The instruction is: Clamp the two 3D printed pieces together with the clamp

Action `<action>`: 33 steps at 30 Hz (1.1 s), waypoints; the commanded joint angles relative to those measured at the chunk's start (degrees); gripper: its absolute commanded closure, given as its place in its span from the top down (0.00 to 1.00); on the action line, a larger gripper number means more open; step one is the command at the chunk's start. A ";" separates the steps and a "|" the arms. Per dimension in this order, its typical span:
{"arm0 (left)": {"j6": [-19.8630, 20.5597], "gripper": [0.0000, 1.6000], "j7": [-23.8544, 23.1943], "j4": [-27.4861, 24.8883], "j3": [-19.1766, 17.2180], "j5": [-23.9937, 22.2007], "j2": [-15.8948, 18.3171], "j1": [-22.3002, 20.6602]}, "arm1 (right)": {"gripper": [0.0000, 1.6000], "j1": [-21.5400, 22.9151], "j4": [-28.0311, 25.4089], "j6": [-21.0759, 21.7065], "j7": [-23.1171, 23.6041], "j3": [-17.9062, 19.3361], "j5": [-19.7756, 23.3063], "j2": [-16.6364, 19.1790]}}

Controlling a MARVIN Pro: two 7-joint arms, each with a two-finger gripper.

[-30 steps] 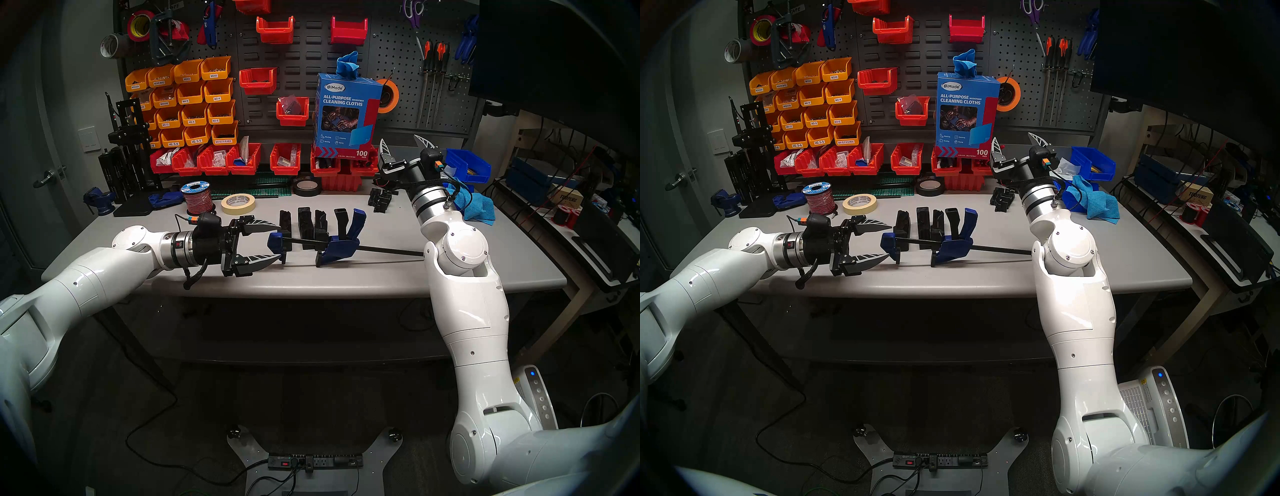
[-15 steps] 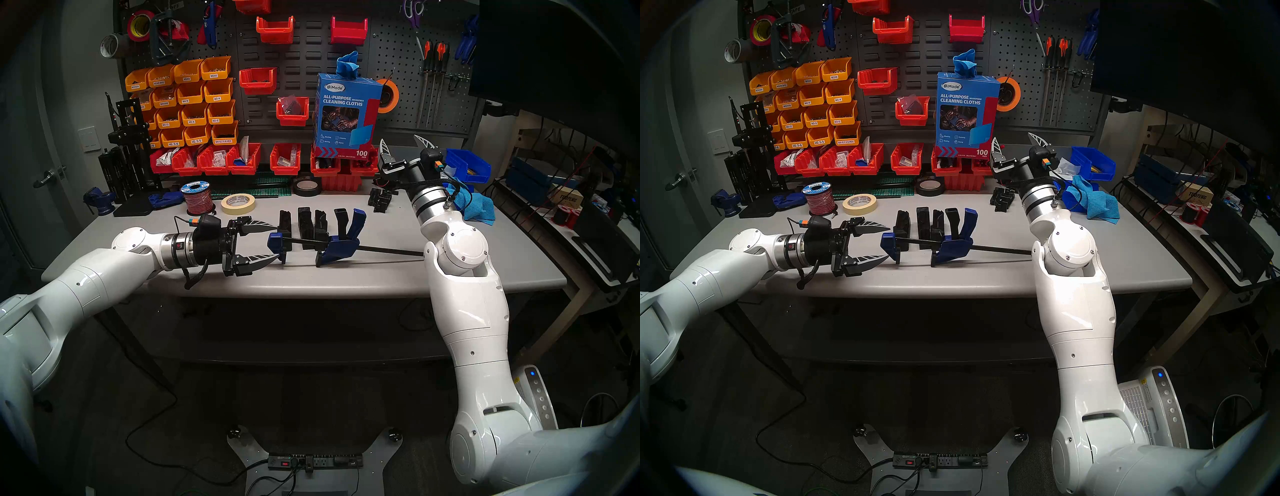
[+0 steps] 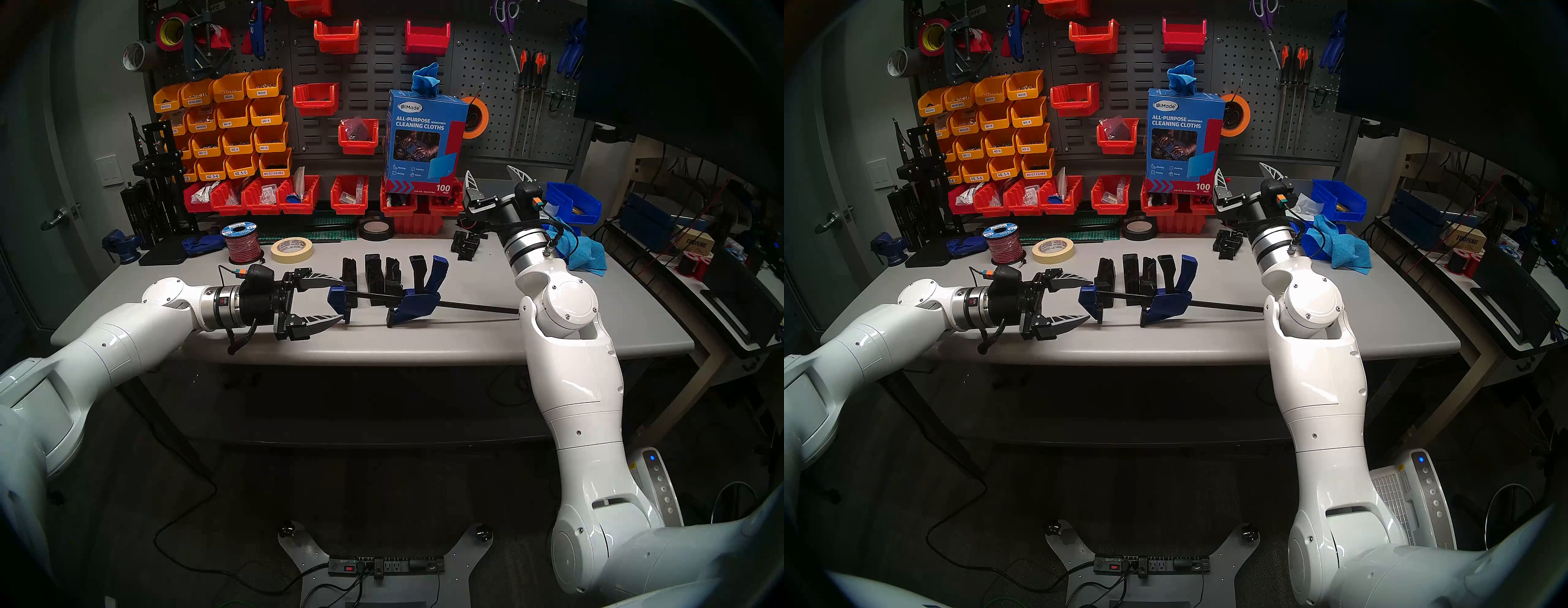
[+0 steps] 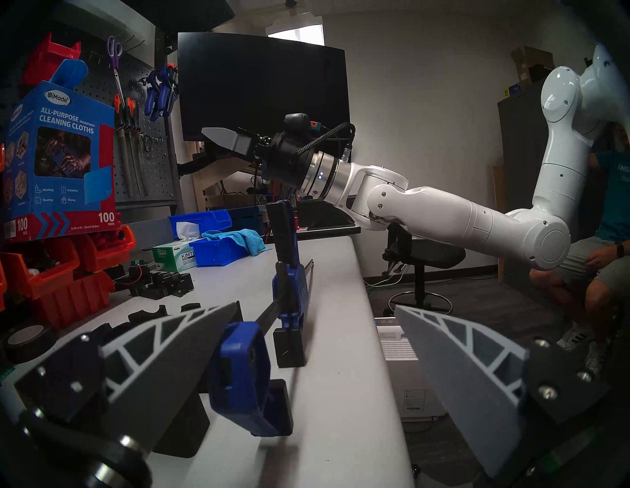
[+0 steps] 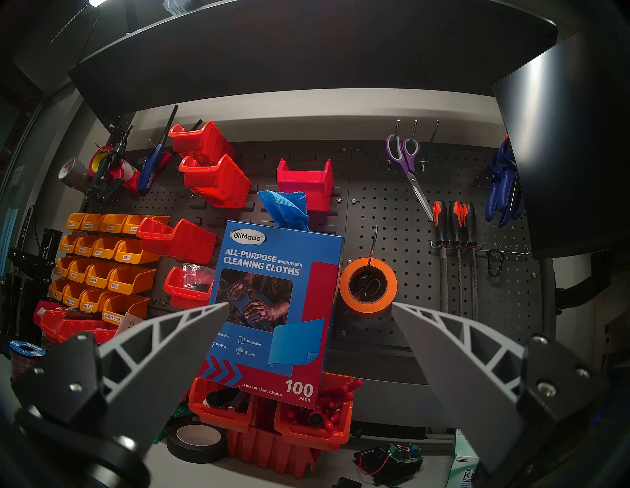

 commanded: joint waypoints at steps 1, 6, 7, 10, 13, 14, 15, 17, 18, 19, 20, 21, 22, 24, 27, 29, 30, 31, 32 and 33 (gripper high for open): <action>0.19 1.00 -0.02 1.09 0.08 0.43 -1.01 -0.74 | 1.00 0.37 -0.75 -0.03 0.01 -0.01 0.00 0.00; 0.09 1.00 -0.19 2.01 -0.15 0.64 -1.62 -0.88 | 1.00 0.37 -0.75 -0.03 0.01 -0.01 0.00 0.00; 0.06 1.00 -0.18 2.14 -0.19 0.68 -1.72 -0.93 | 1.00 0.37 -0.75 -0.03 0.01 -0.01 0.00 0.00; 0.05 1.00 -0.25 2.45 -0.26 0.77 -1.94 -1.03 | 1.00 0.37 -0.75 -0.03 0.01 -0.01 0.00 0.00; 0.00 1.00 -0.47 3.24 -0.37 0.96 -2.45 -1.30 | 1.00 0.37 -0.75 -0.03 0.01 -0.01 0.00 0.00; 0.02 1.00 -0.58 3.45 -0.42 1.02 -2.58 -1.38 | 1.00 0.37 -0.75 -0.03 0.01 -0.01 0.00 0.00; 0.01 1.00 -0.68 3.61 -0.44 1.07 -2.69 -1.47 | 1.00 0.37 -0.75 -0.03 0.01 -0.01 0.00 0.00; -0.01 1.00 -0.89 3.97 -0.54 1.12 -2.93 -1.61 | 1.00 0.37 -0.75 -0.03 0.01 -0.01 0.00 0.00; -0.01 1.00 -1.01 4.16 -0.60 1.16 -3.05 -1.67 | 1.00 0.37 -0.75 -0.03 0.01 -0.01 0.00 0.00; -0.03 1.00 -1.12 4.36 -0.65 1.17 -3.20 -1.74 | 1.00 0.37 -0.75 -0.04 0.01 -0.01 0.00 0.00; -0.01 1.00 -1.22 4.53 -0.73 1.21 -3.32 -1.79 | 1.00 0.37 -0.75 -0.04 0.01 -0.01 0.00 0.00; 0.00 1.00 -1.30 4.67 -0.76 1.27 -3.42 -1.86 | 1.00 0.37 -0.75 -0.04 0.01 -0.01 0.00 0.00; 0.03 1.00 -1.40 4.86 -0.79 1.32 -3.56 -1.93 | 1.00 0.37 -0.75 -0.04 0.01 -0.01 0.00 0.00; 0.07 1.00 -1.60 5.17 -0.85 1.36 -3.77 -2.02 | 1.00 0.37 -0.75 -0.04 0.01 -0.01 0.00 0.00; 0.11 1.00 -1.99 5.59 -0.93 1.44 -4.07 -2.18 | 1.00 0.37 -0.75 -0.04 0.01 -0.01 0.00 0.00; 0.11 1.00 -2.29 5.88 -0.99 1.44 -4.25 -2.25 | 1.00 0.37 -0.75 -0.04 0.01 -0.01 0.00 0.00; 0.12 1.00 -2.43 6.02 -1.03 1.44 -4.34 -2.28 | 1.00 0.37 -0.75 -0.04 0.01 -0.01 0.00 0.00; 0.13 1.00 -2.51 6.10 -1.04 1.45 -4.39 -2.30 | 1.00 0.37 -0.75 -0.03 0.01 -0.01 0.00 0.00; 0.17 1.00 -2.62 6.18 -1.05 1.45 -4.44 -2.33 | 1.00 0.37 -0.75 -0.03 0.01 -0.01 0.00 0.00; 0.21 1.00 -2.76 6.27 -1.06 1.44 -4.50 -2.35 | 1.00 0.37 -0.75 -0.03 0.01 -0.01 0.00 0.00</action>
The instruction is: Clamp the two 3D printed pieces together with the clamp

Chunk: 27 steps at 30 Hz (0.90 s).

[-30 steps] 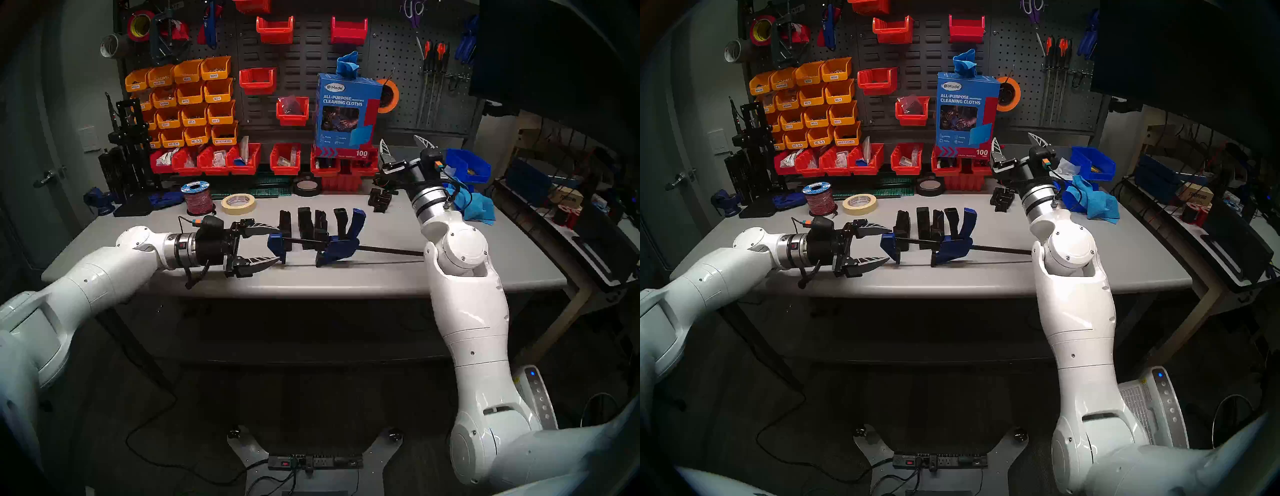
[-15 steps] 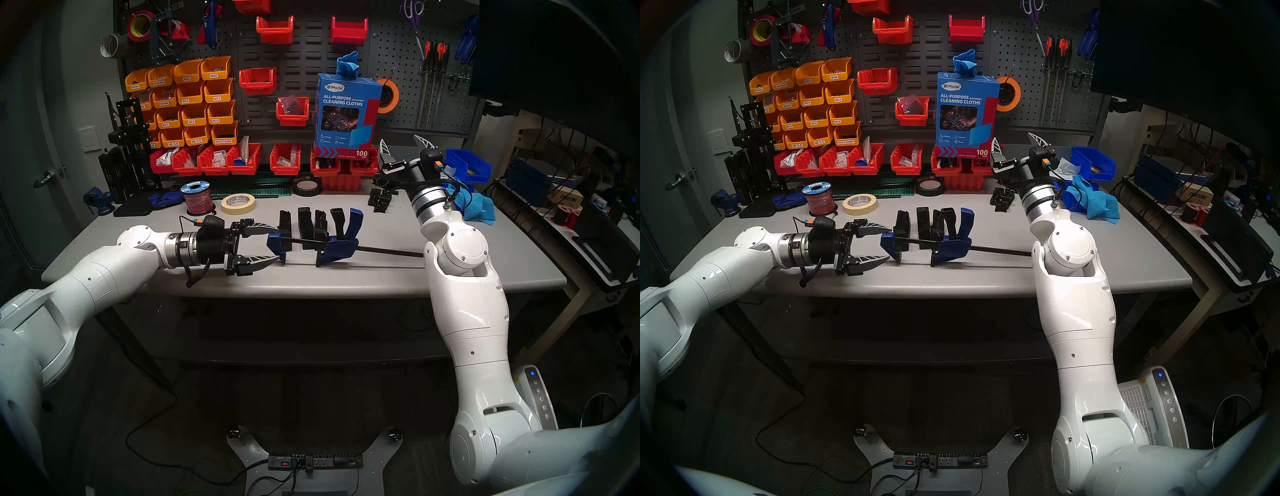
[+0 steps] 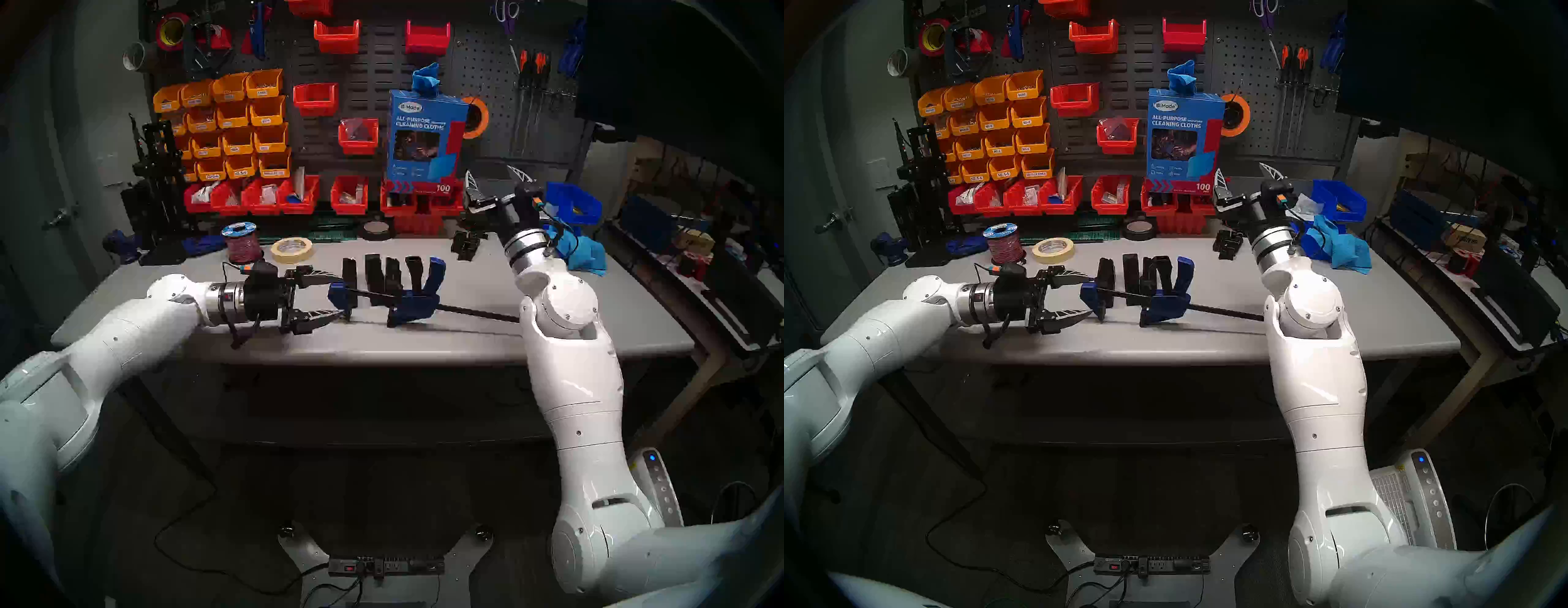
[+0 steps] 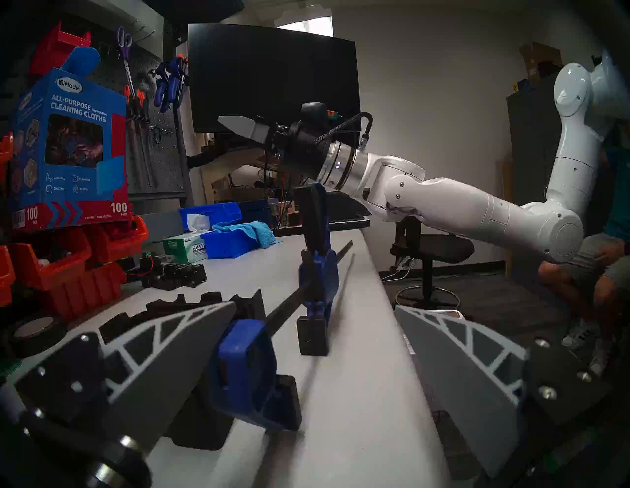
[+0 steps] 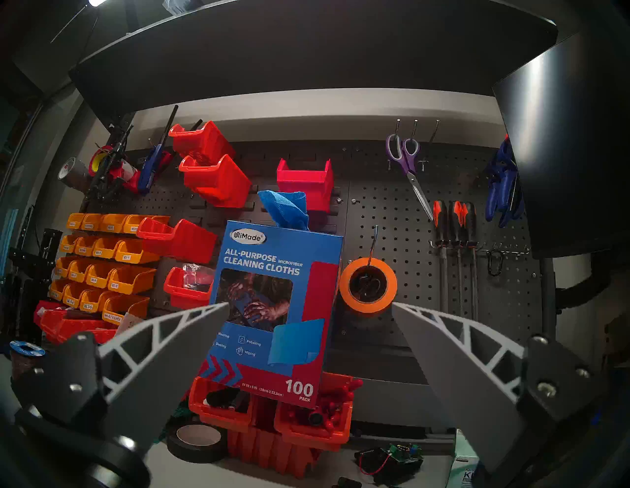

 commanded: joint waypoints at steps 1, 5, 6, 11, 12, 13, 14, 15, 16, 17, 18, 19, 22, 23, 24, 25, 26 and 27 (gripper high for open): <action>-0.02 1.00 -1.93 0.23 -0.18 -0.26 -0.76 -0.75 | 1.00 0.38 -0.75 -0.03 0.01 -0.01 0.00 0.00; 0.19 1.00 -2.10 -0.40 -0.20 -0.32 -0.55 -0.60 | 1.00 0.38 -0.75 -0.04 0.01 -0.01 0.00 0.00; 0.25 1.00 -2.18 -0.61 -0.20 -0.34 -0.47 -0.57 | 1.00 0.38 -0.75 -0.04 0.01 -0.01 0.00 0.00; 0.60 1.00 -2.42 -1.59 -0.15 -0.34 -0.13 -0.52 | 1.00 0.38 -0.75 -0.04 0.01 -0.01 0.00 0.00; 0.75 1.00 -2.51 -1.96 -0.17 -0.36 -0.03 -0.57 | 1.00 0.38 -0.75 -0.04 0.01 -0.01 0.00 0.00; 0.87 1.00 -2.41 -2.42 -0.18 -0.32 0.14 -0.61 | 1.00 0.38 -0.75 -0.04 0.01 -0.01 0.00 0.00; 0.86 1.00 -2.49 -2.73 -0.22 -0.28 0.23 -0.68 | 1.00 0.39 -0.75 -0.04 0.01 -0.01 0.00 0.00; 0.82 1.00 -2.48 -3.06 -0.21 -0.11 0.32 -0.80 | 1.00 0.39 -0.75 -0.04 0.01 -0.01 0.00 0.00; 0.87 1.00 -2.33 -3.41 -0.19 0.06 0.44 -0.89 | 1.00 0.39 -0.75 -0.04 0.01 -0.01 0.00 0.00; 0.95 1.00 -2.22 -3.63 -0.20 0.12 0.51 -0.92 | 1.00 0.38 -0.75 -0.04 0.01 -0.01 0.00 0.00; 0.94 1.00 -2.21 -3.70 -0.20 0.19 0.52 -0.97 | 1.00 0.38 -0.75 -0.04 0.01 -0.01 0.00 0.00; 0.96 1.00 -2.17 -3.70 -0.19 0.28 0.49 -1.03 | 1.00 0.38 -0.75 -0.04 0.01 -0.01 0.00 0.00; 1.11 1.00 -2.16 -3.44 -0.05 0.78 0.33 -1.33 | 1.00 0.38 -0.75 -0.03 0.01 -0.01 0.00 0.00; 1.13 1.00 -2.13 -3.16 0.06 1.07 0.19 -1.48 | 1.00 0.38 -0.75 -0.03 0.01 -0.01 0.00 0.00; 1.10 1.00 -2.16 -2.89 0.09 1.23 0.05 -1.58 | 1.00 0.38 -0.75 -0.03 0.01 -0.01 0.00 0.00; 1.08 1.00 -2.19 -2.54 0.12 1.45 -0.08 -1.73 | 1.00 0.38 -0.75 -0.03 0.01 -0.01 0.00 0.00; 1.03 1.00 -2.20 -2.10 0.08 1.72 -0.16 -1.99 | 1.00 0.38 -0.75 -0.03 0.01 -0.01 0.00 0.00; 1.04 1.00 -2.30 -1.63 -0.04 1.81 -0.27 -2.22 | 1.00 0.38 -0.75 -0.03 0.01 -0.01 0.00 0.00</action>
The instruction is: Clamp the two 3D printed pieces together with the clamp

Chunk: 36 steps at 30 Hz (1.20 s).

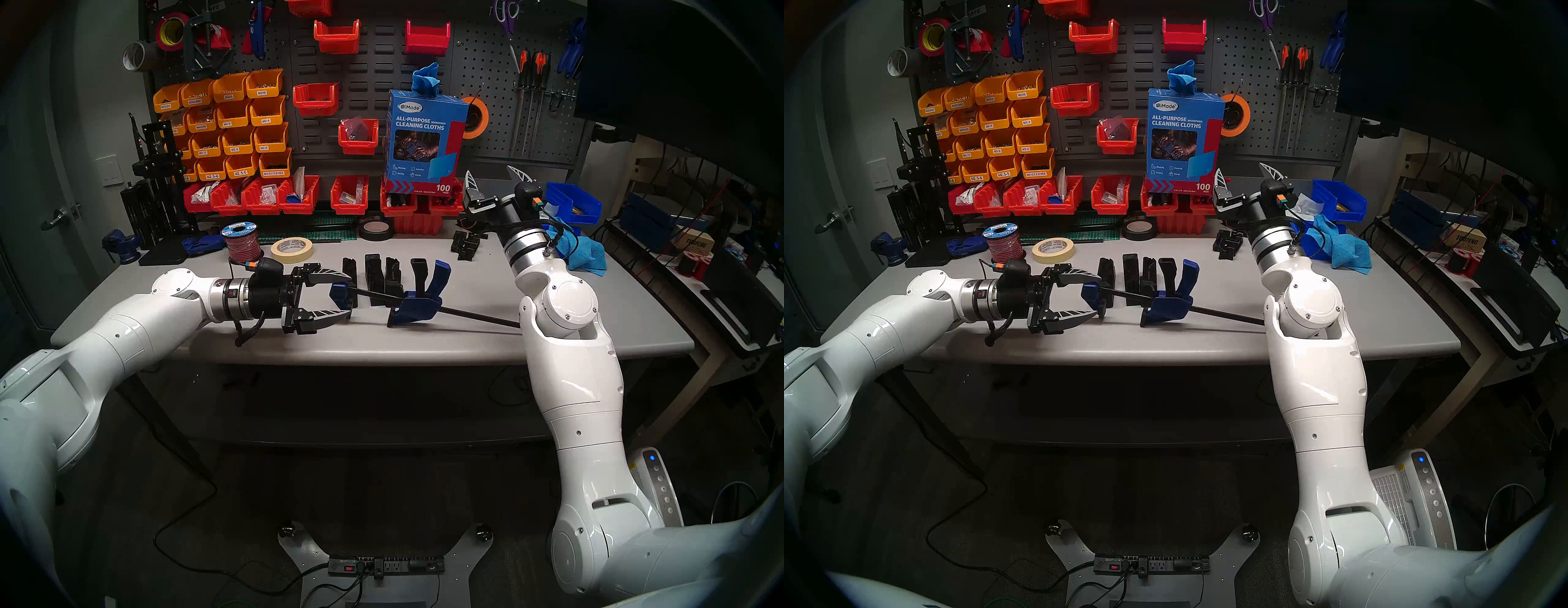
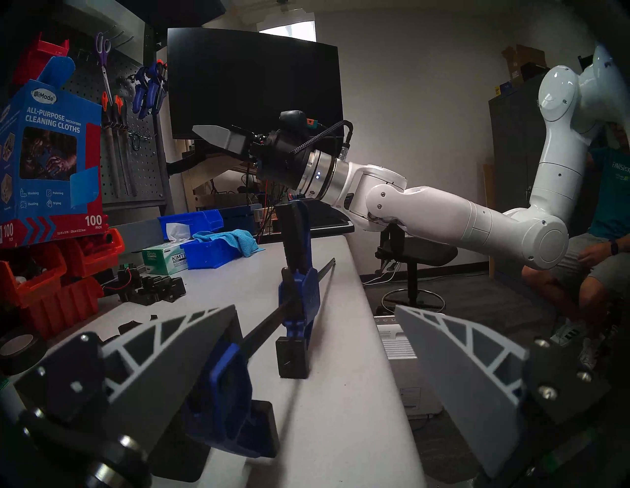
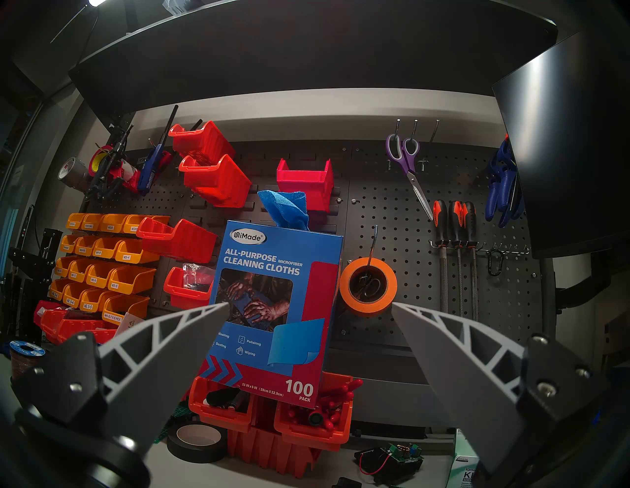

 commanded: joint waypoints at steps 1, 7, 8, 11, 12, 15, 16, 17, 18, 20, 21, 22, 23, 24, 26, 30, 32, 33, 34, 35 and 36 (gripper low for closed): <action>-0.16 1.00 -1.26 1.82 -0.02 0.93 -0.74 -1.82 | 1.00 0.38 -0.76 -0.04 0.01 -0.01 0.00 0.00; -0.46 1.00 -1.41 4.09 -0.80 1.17 -1.40 -2.71 | 1.00 0.39 -0.75 -0.05 0.01 -0.01 0.00 0.00; -0.48 1.00 -1.52 4.32 -0.89 1.20 -1.51 -2.77 | 1.00 0.39 -0.75 -0.05 0.01 -0.01 0.00 0.00; -0.52 1.00 -1.89 4.85 -1.05 1.25 -1.80 -2.87 | 1.00 0.39 -0.75 -0.04 0.01 -0.01 0.00 0.00; -0.54 1.00 -2.05 5.07 -1.08 1.28 -1.92 -2.89 | 1.00 0.39 -0.75 -0.04 0.01 -0.01 0.00 0.00; -0.51 1.00 -2.14 5.68 -1.03 1.30 -2.25 -3.00 | 1.00 0.39 -0.75 -0.04 0.01 -0.01 0.00 0.00; -0.52 1.00 -2.14 5.88 -1.00 1.31 -2.34 -3.04 | 1.00 0.39 -0.75 -0.04 0.01 -0.01 0.00 0.00; -0.52 1.00 -2.14 6.02 -0.99 1.30 -2.41 -3.07 | 1.00 0.39 -0.75 -0.04 0.01 -0.01 0.00 0.00; -0.54 1.00 -2.14 6.12 -0.97 1.29 -2.45 -3.11 | 1.00 0.39 -0.75 -0.04 0.01 -0.01 0.00 0.00; -0.61 1.00 -2.14 6.70 -0.95 1.28 -2.70 -3.30 | 1.00 0.39 -0.75 -0.04 0.01 -0.01 0.00 0.00; -0.65 1.00 -2.14 7.06 -0.95 1.29 -2.87 -3.43 | 1.00 0.39 -0.75 -0.04 0.01 -0.01 0.00 0.00; -0.67 1.00 -2.14 7.37 -0.94 1.30 -3.01 -3.55 | 1.00 0.39 -0.75 -0.04 0.01 -0.01 0.00 0.00; -0.70 1.00 -2.14 7.81 -0.92 1.35 -3.22 -3.74 | 1.00 0.39 -0.75 -0.05 0.01 -0.01 0.00 0.00; -0.75 1.00 -2.14 8.27 -0.90 1.40 -3.45 -3.93 | 1.00 0.39 -0.75 -0.05 0.01 -0.01 0.00 0.00; -0.84 1.00 -2.14 9.22 -0.78 1.51 -3.93 -4.30 | 1.00 0.39 -0.75 -0.05 0.01 -0.01 0.00 0.00; -0.88 1.00 -2.14 10.49 -0.30 1.60 -4.65 -4.92 | 1.00 0.39 -0.74 -0.05 0.01 -0.01 0.01 0.00; -0.58 1.00 -2.14 10.59 0.20 1.59 -4.82 -5.15 | 1.00 0.39 -0.74 -0.06 0.01 -0.01 0.01 0.00; -0.57 1.00 -2.14 10.72 0.35 1.63 -4.94 -5.20 | 1.00 0.39 -0.74 -0.06 0.01 -0.01 0.01 0.00; -0.37 1.00 -2.14 10.75 0.60 1.56 -5.01 -5.27 | 1.00 0.39 -0.74 -0.06 0.01 -0.01 0.01 0.00; -0.09 1.00 -2.14 10.89 0.93 1.60 -5.18 -5.36 | 1.00 0.39 -0.74 -0.06 0.01 -0.01 0.01 0.00; -0.09 1.00 -2.14 11.14 1.21 1.63 -5.36 -5.41 | 1.00 0.39 -0.74 -0.06 0.01 -0.01 0.01 0.00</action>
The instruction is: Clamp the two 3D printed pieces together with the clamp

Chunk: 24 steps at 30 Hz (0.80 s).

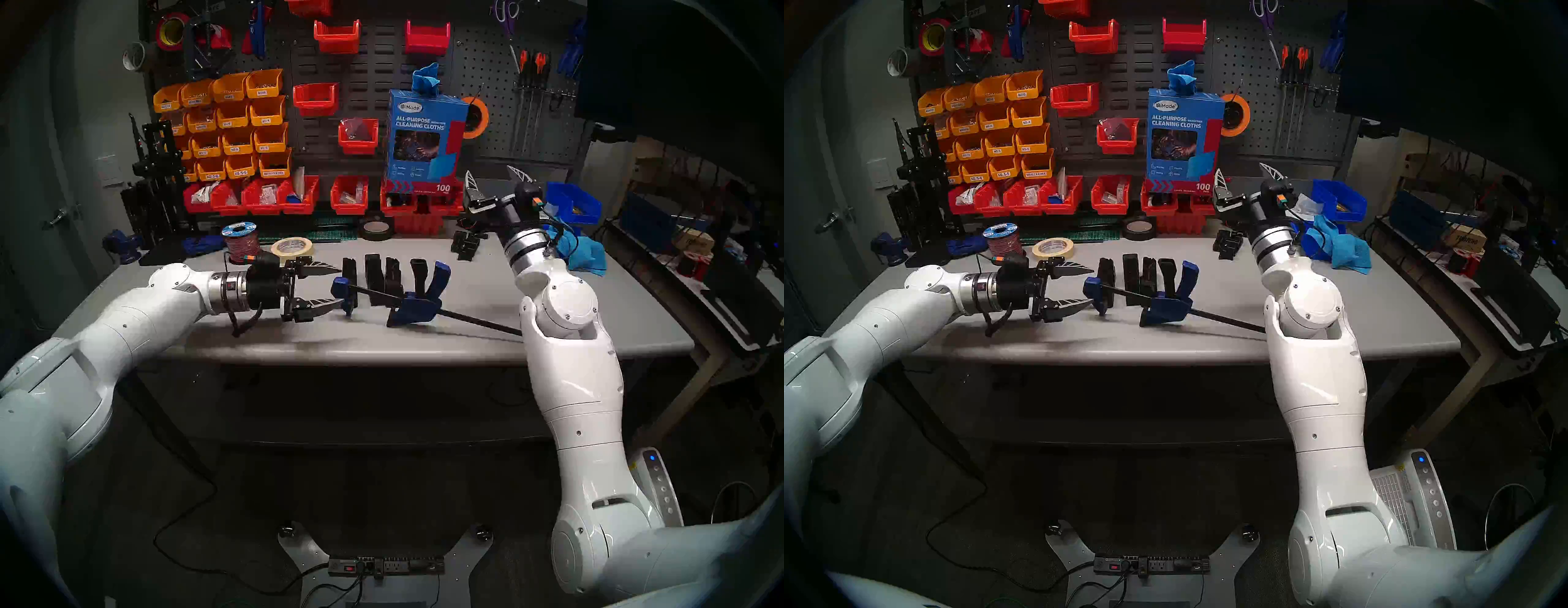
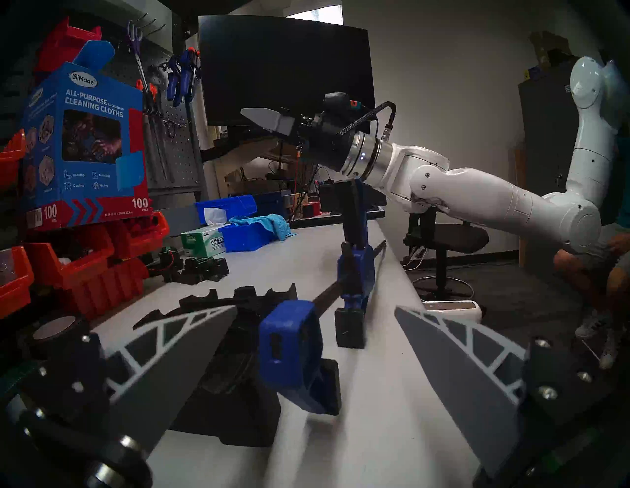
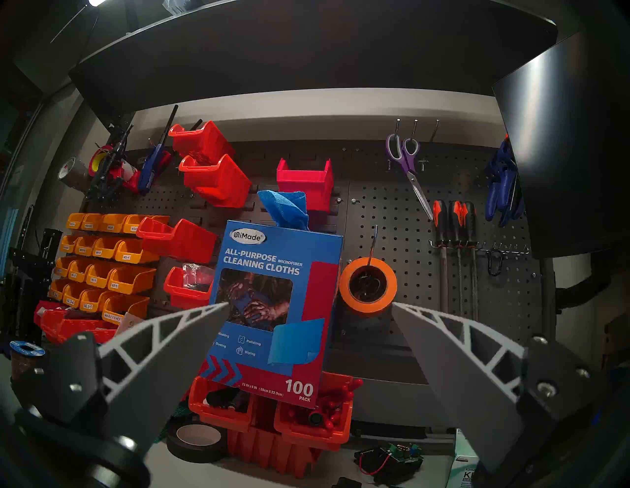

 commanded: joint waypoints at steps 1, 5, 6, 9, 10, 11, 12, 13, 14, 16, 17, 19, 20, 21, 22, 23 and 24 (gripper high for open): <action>0.77 1.00 -2.72 0.57 1.19 -0.20 -1.15 -2.13 | 1.00 0.39 -0.75 -0.06 0.01 -0.01 0.01 0.00; 0.74 1.00 -2.72 0.40 2.35 -0.25 -1.10 -2.37 | 1.00 0.40 -0.74 -0.06 0.01 -0.01 0.01 0.00; 0.85 1.00 -2.72 0.22 2.66 -0.32 -1.03 -2.43 | 1.00 0.40 -0.74 -0.06 0.01 -0.01 0.01 0.00; 0.67 1.00 -2.72 0.39 3.70 -0.70 -1.09 -2.77 | 1.00 0.40 -0.74 -0.06 0.01 -0.01 0.01 0.00; 0.63 1.00 -2.72 0.45 3.92 -0.78 -1.10 -2.86 | 1.00 0.40 -0.74 -0.06 0.01 -0.01 0.01 0.00; 0.54 1.00 -2.72 0.66 4.33 -1.02 -1.16 -3.02 | 1.00 0.40 -0.74 -0.06 0.01 -0.01 0.01 0.00; 0.47 1.00 -2.72 0.81 4.49 -1.12 -1.19 -3.08 | 1.00 0.40 -0.74 -0.06 0.01 -0.01 0.01 0.00; 0.47 1.00 -2.72 0.81 4.49 -1.12 -1.19 -3.08 | 1.00 0.40 -0.74 -0.06 0.01 -0.01 0.01 0.00; 0.40 1.00 -2.72 0.92 4.69 -1.25 -1.22 -3.16 | 1.00 0.40 -0.74 -0.06 0.01 -0.01 0.01 0.00; 0.24 1.00 -2.72 1.24 5.00 -1.50 -1.30 -3.28 | 1.00 0.40 -0.74 -0.06 0.01 -0.01 0.01 0.00; 0.19 1.00 -2.72 1.36 5.10 -1.58 -1.33 -3.32 | 1.00 0.40 -0.74 -0.06 0.01 -0.01 0.01 0.00; 0.04 1.00 -2.72 1.47 5.47 -1.88 -1.28 -3.46 | 1.00 0.40 -0.74 -0.06 0.01 -0.01 0.01 0.00; 0.02 1.00 -2.72 1.50 5.55 -2.00 -1.20 -3.50 | 1.00 0.40 -0.74 -0.06 0.01 -0.01 0.01 0.00; -0.03 1.00 -2.72 1.51 5.72 -2.11 -1.11 -3.58 | 1.00 0.40 -0.74 -0.06 0.01 -0.01 0.01 0.00; -0.05 1.00 -2.72 1.53 5.88 -2.19 -1.03 -3.67 | 1.00 0.40 -0.74 -0.06 0.01 -0.01 0.01 0.00; 0.05 1.00 -2.72 1.77 6.03 -2.15 -1.01 -3.83 | 1.00 0.40 -0.74 -0.06 0.01 -0.01 0.01 0.00; 0.14 1.00 -2.72 1.95 6.13 -2.23 -0.97 -3.95 | 1.00 0.40 -0.74 -0.06 0.01 -0.01 0.01 0.00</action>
